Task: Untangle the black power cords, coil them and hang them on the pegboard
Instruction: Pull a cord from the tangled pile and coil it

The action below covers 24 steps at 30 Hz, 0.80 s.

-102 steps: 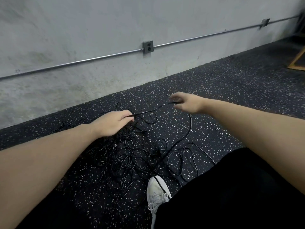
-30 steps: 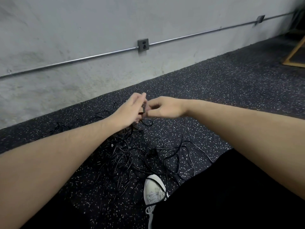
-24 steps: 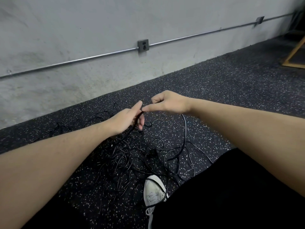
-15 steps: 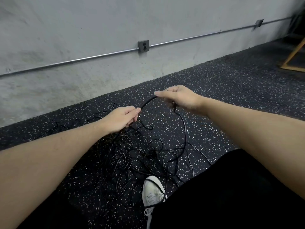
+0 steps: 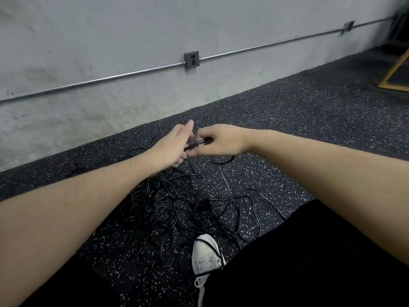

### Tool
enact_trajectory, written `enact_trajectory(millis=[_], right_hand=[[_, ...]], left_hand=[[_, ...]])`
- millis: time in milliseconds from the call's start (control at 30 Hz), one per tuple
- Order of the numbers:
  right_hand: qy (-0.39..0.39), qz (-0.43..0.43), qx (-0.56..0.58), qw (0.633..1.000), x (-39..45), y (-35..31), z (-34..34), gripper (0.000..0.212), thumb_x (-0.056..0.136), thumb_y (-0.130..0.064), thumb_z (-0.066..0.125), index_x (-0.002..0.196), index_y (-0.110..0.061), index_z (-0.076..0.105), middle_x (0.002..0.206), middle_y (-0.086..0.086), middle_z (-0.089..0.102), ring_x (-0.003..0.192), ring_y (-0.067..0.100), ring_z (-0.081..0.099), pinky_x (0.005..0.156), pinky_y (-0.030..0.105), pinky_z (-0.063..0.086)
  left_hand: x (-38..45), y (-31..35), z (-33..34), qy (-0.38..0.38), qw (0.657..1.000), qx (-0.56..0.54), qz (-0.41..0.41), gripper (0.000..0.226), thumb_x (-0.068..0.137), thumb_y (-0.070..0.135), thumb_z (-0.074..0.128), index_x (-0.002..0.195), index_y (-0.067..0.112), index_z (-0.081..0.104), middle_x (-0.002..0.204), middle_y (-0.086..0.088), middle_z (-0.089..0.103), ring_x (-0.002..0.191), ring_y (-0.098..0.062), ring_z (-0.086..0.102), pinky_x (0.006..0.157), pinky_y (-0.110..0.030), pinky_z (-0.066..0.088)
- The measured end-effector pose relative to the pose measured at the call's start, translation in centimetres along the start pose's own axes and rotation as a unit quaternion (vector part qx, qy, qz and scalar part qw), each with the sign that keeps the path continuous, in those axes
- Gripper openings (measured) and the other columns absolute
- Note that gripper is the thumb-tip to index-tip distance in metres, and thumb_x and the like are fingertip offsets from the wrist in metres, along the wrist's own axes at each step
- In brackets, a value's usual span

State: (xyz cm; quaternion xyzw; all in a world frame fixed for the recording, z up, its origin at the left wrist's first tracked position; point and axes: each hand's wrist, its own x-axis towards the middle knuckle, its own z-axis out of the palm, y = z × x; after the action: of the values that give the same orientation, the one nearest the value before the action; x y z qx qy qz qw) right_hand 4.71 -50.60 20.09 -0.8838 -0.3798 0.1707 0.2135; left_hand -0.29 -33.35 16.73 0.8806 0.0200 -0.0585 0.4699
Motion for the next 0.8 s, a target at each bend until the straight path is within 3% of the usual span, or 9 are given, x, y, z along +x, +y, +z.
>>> enact_trajectory(millis=[100, 233, 333, 400, 500, 600, 667, 733, 800], right_hand=[[0.007, -0.011, 0.058, 0.998, -0.6, 0.4, -0.5, 0.039, 0.091, -0.049, 0.069, 0.074, -0.021, 0.049, 0.064, -0.009, 0.047, 0.056, 0.009, 0.039, 0.059, 0.028, 0.032], [0.069, 0.006, 0.254, 0.965, -1.7, 1.9, -1.5, 0.043, 0.090, -0.045, 0.073, 0.067, -0.024, 0.042, 0.058, -0.009, 0.038, 0.051, 0.009, 0.030, 0.055, 0.026, 0.026], [0.122, 0.038, 0.337, 0.933, -2.0, 3.5, -1.9, 0.042, 0.088, -0.046, 0.073, 0.068, -0.025, 0.042, 0.059, -0.009, 0.039, 0.055, 0.011, 0.031, 0.062, 0.026, 0.032], [0.150, 0.077, 0.335, 0.927, -1.9, 4.5, -1.9, 0.041, 0.087, -0.051, 0.072, 0.072, -0.024, 0.046, 0.060, -0.010, 0.041, 0.056, 0.012, 0.033, 0.065, 0.029, 0.033], [0.170, 0.128, 0.291, 0.933, -1.8, 5.7, -1.7, 0.039, 0.091, -0.053, 0.067, 0.083, -0.017, 0.055, 0.069, -0.005, 0.053, 0.061, 0.013, 0.042, 0.065, 0.030, 0.037], [0.184, 0.153, 0.160, 0.958, -1.5, 6.4, -1.4, 0.027, 0.100, -0.036, 0.059, 0.110, -0.012, 0.065, 0.103, 0.000, 0.068, 0.069, 0.011, 0.052, 0.063, 0.024, 0.043], [0.153, 0.126, 0.110, 0.974, -1.6, 5.7, -1.2, 0.028, 0.101, -0.022, 0.052, 0.127, -0.018, 0.061, 0.124, -0.001, 0.065, 0.083, 0.007, 0.060, 0.075, 0.024, 0.050], [0.106, 0.081, 0.100, 0.986, -1.4, 4.4, -0.9, 0.035, 0.102, -0.024, 0.051, 0.136, -0.023, 0.058, 0.130, -0.003, 0.064, 0.103, 0.007, 0.063, 0.092, 0.024, 0.050], [0.055, 0.039, 0.104, 0.992, -1.2, 2.3, -0.4, 0.029, 0.103, -0.032, 0.053, 0.130, -0.024, 0.061, 0.115, -0.006, 0.068, 0.085, -0.003, 0.064, 0.075, 0.011, 0.047]], left_hand=[[-0.5, -1.3, 0.0, -0.090, 0.996, 0.023, 0.019, 0.074, 0.102, 0.068, 0.010, 0.100, 0.015, 0.061, 0.064, -0.005, 0.063, 0.065, -0.023, 0.059, 0.080, -0.039, 0.047], [-1.0, -3.8, -1.0, -0.116, 0.989, 0.086, 0.005, 0.085, 0.092, 0.075, 0.011, 0.086, 0.012, 0.068, 0.077, -0.007, 0.076, 0.084, -0.017, 0.073, 0.101, -0.039, 0.046], [-1.1, -5.4, -2.4, -0.063, 0.986, 0.153, 0.010, 0.053, 0.104, 0.059, 0.033, 0.093, 0.020, 0.066, 0.087, 0.003, 0.077, 0.080, -0.012, 0.069, 0.092, -0.037, 0.050], [-1.1, -5.8, -3.1, -0.040, 0.982, 0.184, 0.015, 0.033, 0.107, 0.044, 0.042, 0.094, 0.023, 0.064, 0.082, 0.002, 0.075, 0.069, -0.017, 0.063, 0.081, -0.041, 0.050], [-0.9, -5.8, -3.4, -0.027, 0.985, 0.168, 0.015, 0.030, 0.108, 0.039, 0.043, 0.094, 0.023, 0.064, 0.069, -0.001, 0.059, 0.062, -0.015, 0.052, 0.071, -0.039, 0.048], [-0.8, -4.7, -2.9, -0.009, 0.984, 0.171, 0.040, 0.024, 0.108, 0.039, 0.045, 0.096, 0.033, 0.065, 0.064, 0.001, 0.048, 0.053, -0.013, 0.041, 0.055, -0.031, 0.038], [-0.6, -3.4, -2.2, -0.011, 0.987, 0.149, 0.054, 0.011, 0.107, 0.036, 0.049, 0.107, 0.037, 0.060, 0.056, 0.008, 0.046, 0.044, -0.008, 0.034, 0.046, -0.023, 0.031], [-0.3, -2.0, -1.4, -0.027, 0.990, 0.129, 0.054, 0.019, 0.104, 0.032, 0.058, 0.119, 0.039, 0.048, 0.058, 0.006, 0.056, 0.043, -0.006, 0.038, 0.046, -0.022, 0.032], [-0.1, -1.2, -0.6, -0.053, 0.989, 0.128, 0.047, 0.041, 0.099, 0.020, 0.063, 0.127, 0.035, 0.037, 0.072, 0.001, 0.065, 0.048, -0.009, 0.044, 0.049, -0.026, 0.035]])
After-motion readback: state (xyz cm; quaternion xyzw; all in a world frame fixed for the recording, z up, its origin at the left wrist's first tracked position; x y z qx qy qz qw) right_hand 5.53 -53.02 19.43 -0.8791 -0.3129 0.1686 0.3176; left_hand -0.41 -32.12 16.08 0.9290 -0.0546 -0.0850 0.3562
